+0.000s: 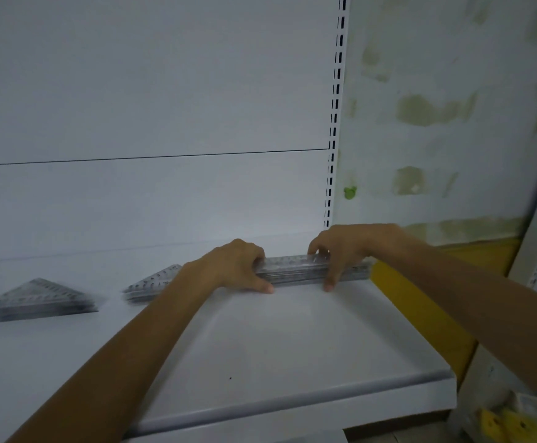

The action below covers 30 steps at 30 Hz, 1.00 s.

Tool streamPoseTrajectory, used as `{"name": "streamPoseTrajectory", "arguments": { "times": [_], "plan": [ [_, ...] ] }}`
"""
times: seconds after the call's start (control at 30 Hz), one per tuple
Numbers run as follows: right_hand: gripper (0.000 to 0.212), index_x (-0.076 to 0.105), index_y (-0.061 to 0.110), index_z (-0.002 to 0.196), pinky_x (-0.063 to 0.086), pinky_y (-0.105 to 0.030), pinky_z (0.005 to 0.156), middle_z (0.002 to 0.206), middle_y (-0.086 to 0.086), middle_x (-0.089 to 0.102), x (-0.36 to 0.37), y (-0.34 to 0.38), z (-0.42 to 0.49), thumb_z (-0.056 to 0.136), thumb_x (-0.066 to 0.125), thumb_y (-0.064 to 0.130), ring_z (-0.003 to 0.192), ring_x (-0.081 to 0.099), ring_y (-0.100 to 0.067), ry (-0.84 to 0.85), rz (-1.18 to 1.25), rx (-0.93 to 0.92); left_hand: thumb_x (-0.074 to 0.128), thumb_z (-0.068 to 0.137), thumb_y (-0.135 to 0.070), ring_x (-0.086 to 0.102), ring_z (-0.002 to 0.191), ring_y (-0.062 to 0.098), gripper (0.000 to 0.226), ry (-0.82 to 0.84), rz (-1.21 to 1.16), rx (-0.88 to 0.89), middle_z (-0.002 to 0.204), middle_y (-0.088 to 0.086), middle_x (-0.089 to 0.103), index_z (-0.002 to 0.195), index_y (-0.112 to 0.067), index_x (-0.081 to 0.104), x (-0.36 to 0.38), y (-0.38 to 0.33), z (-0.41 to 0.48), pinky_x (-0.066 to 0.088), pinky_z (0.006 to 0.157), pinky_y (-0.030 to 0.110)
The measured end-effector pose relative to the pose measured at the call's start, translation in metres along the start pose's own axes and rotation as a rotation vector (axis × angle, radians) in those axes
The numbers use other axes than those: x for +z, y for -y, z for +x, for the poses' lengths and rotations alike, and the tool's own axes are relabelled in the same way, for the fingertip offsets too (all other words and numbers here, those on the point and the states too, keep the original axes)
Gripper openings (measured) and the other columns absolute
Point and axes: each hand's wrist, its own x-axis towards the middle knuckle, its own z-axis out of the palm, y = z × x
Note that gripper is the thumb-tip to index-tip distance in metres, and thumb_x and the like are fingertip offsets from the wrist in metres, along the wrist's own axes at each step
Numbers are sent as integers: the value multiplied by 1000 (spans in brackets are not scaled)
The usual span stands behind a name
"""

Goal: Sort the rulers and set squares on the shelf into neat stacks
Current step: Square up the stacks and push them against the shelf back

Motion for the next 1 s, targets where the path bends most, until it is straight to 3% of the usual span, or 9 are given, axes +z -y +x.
{"name": "streamPoseTrajectory", "arguments": {
  "times": [0.13,0.37,0.47,0.53,0.6,0.67,0.8,1.0],
  "plan": [
    [73,51,16,126,45,-36,94,120,-1,54,-1,1,4,64,80,43,107,52,-21,-1,-27,-22,69,73,-51,52,78,17,42,7,-5,4,82,-4,52,90,-16,54,-1,2,5,39,67,27],
    [66,51,16,126,42,-29,84,118,0,53,-2,-4,4,69,78,33,99,49,-17,-3,-2,-57,71,72,-50,48,72,12,34,-42,52,21,71,-13,46,80,-24,50,-3,-1,8,33,59,23],
    [36,55,21,95,39,-24,69,96,5,51,0,-10,3,69,79,30,85,48,-14,-13,5,-94,73,70,-49,41,59,4,38,-74,43,35,63,-14,42,63,-29,42,-2,1,8,28,52,21],
    [33,50,21,76,32,-21,56,76,11,46,0,-12,3,67,80,29,70,45,-9,-32,17,-122,74,69,-48,37,55,3,44,-88,51,39,59,-14,39,56,-29,36,-2,1,7,26,51,21],
    [31,61,18,86,28,-19,52,68,15,42,-2,-11,2,66,81,30,64,40,-3,-53,15,-147,74,68,-49,36,53,3,46,-103,56,41,56,-14,38,55,-28,35,-2,1,6,25,50,21],
    [43,65,13,99,28,-19,51,66,14,43,-4,-10,3,65,82,32,63,40,-2,-55,-14,-156,75,67,-50,37,53,3,44,-110,69,44,55,-14,39,56,-29,37,-1,1,5,25,50,21],
    [44,68,13,97,31,-20,51,65,13,48,-8,-9,6,61,83,35,63,43,-2,-34,-46,-177,76,65,-51,38,52,3,45,-119,74,44,53,-14,40,56,-29,38,-1,1,4,26,50,21],
    [48,67,10,99,36,-21,54,79,3,55,-8,-6,8,61,82,35,72,49,-13,-6,-82,-148,77,66,-48,37,50,4,49,-129,22,22,51,-13,38,52,-25,36,-1,1,2,25,49,21]
  ]
}}
